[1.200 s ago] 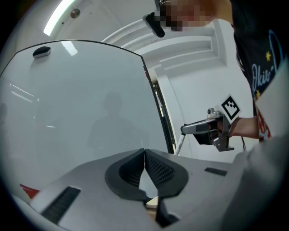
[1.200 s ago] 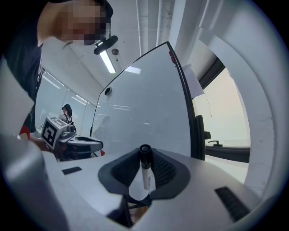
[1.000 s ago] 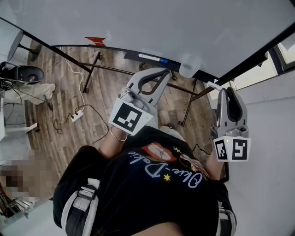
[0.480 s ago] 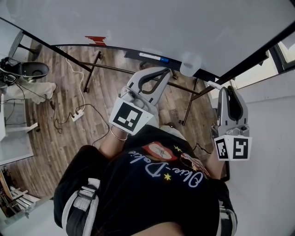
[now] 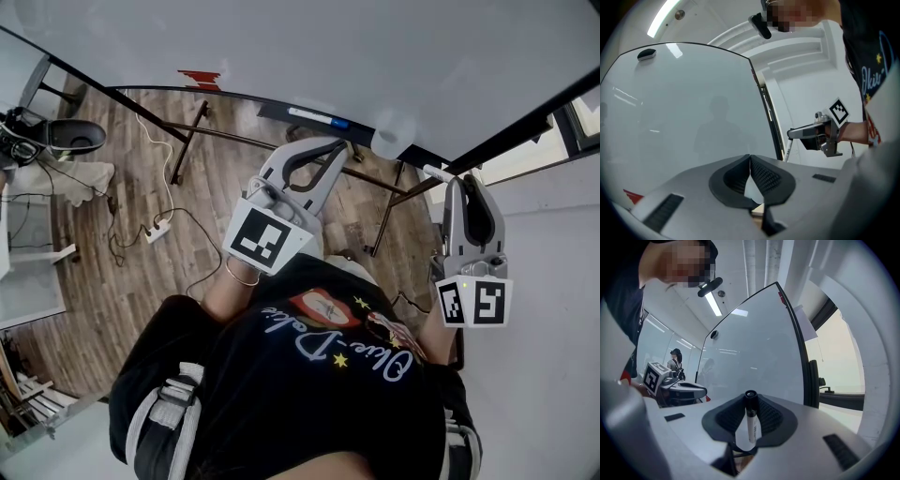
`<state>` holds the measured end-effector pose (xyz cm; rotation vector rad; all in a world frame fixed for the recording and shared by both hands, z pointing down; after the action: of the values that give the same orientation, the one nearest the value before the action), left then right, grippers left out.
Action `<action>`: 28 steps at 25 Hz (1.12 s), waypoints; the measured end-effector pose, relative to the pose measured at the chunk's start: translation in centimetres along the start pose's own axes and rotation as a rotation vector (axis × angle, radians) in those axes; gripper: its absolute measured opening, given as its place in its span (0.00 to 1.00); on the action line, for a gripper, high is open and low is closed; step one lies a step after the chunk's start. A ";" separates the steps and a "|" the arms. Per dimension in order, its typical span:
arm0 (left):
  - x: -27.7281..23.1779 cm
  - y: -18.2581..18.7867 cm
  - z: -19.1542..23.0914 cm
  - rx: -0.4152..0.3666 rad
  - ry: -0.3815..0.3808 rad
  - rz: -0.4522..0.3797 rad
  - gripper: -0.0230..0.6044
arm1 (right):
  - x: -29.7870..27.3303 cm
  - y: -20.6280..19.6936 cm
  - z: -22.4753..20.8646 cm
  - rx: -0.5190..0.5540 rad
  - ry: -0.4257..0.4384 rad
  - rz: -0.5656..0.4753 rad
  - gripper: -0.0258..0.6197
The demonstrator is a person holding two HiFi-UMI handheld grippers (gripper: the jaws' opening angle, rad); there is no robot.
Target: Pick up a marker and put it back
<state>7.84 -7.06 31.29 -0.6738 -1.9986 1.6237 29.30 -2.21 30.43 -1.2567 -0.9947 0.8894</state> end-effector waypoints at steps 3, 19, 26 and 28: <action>0.0 -0.1 0.2 -0.003 0.006 -0.002 0.04 | -0.5 0.0 0.0 0.003 0.008 -0.003 0.15; 1.7 -0.1 2.9 0.027 0.085 0.013 0.04 | -5.4 0.2 1.2 0.013 0.108 -0.012 0.15; 2.1 -0.9 4.0 0.026 0.102 0.043 0.04 | -7.2 -2.0 1.5 -0.012 0.121 0.023 0.15; 2.1 -1.1 4.3 0.026 0.103 0.050 0.04 | -7.5 -2.5 1.6 -0.018 0.119 0.032 0.15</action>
<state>3.39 -9.08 31.72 -0.7871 -1.8987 1.6075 25.32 -8.95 32.14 -1.3284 -0.8916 0.8219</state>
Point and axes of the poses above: the fingertips, and each gripper's own axes: x backward along the fingers, z to its left, y out of its top, the point moved 5 cm from there along x, backward along the fingers, and after that the axes turned 6 degrees about -z, right-handed, at the moved point
